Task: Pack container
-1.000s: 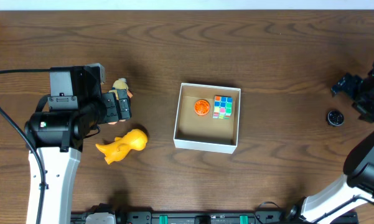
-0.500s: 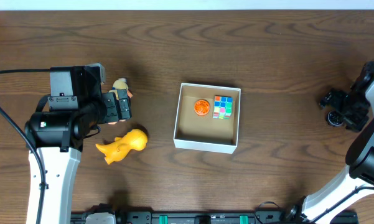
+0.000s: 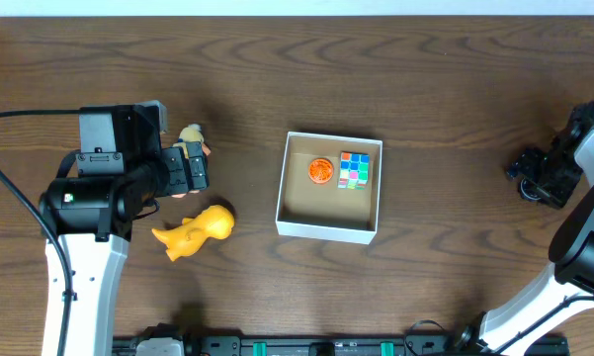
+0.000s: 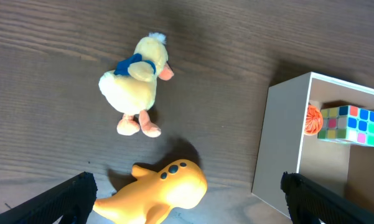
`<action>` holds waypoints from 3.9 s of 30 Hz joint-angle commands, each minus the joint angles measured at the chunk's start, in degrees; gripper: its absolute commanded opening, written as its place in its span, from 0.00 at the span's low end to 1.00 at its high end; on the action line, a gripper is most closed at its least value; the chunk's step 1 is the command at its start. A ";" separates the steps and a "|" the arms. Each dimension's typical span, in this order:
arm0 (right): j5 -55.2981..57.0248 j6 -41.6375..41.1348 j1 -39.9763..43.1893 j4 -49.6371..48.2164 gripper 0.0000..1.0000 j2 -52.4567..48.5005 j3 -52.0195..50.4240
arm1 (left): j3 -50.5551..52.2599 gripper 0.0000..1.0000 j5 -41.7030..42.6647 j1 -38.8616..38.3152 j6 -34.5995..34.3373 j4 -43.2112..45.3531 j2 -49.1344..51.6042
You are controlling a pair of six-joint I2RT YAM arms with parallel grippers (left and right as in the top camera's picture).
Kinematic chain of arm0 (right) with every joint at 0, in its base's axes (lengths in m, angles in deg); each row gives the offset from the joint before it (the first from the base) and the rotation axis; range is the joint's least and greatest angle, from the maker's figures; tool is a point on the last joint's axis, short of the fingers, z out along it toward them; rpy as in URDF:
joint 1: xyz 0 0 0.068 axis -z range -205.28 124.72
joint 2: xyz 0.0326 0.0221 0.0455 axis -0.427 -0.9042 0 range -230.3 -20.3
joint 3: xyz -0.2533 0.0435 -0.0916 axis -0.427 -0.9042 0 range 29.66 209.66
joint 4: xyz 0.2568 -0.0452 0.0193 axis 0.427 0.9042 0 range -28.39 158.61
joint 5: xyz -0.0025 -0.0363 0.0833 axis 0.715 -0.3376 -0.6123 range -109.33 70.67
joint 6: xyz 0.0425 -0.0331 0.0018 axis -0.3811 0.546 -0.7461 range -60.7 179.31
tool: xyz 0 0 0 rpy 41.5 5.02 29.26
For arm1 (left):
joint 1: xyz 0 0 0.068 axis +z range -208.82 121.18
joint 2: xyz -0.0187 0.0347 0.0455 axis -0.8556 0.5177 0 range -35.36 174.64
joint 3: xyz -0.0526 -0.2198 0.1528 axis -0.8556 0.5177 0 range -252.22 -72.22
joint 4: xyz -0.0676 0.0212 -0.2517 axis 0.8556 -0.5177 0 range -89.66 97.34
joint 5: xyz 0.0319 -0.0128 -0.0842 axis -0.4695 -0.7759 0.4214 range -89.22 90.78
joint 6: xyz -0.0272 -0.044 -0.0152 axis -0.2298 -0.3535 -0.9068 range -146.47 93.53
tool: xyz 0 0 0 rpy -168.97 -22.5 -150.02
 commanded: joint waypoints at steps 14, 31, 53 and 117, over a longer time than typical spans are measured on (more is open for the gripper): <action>-0.22 1.27 0.46 -1.92 0.60 -0.83 -0.20 | -0.98 0.98 0.15 -0.17 -0.72 -0.61 0.28; -1.60 1.88 -6.56 4.04 0.54 9.51 2.38 | -0.98 0.98 0.15 -0.17 -0.72 -0.59 0.28; -4.94 3.76 -56.15 9.70 0.54 22.99 3.39 | -0.98 0.98 0.15 -0.17 -0.72 -0.59 0.28; -4.98 11.89 -67.65 -0.92 0.59 9.84 7.48 | -0.98 0.99 0.20 -7.82 8.70 -1.27 9.40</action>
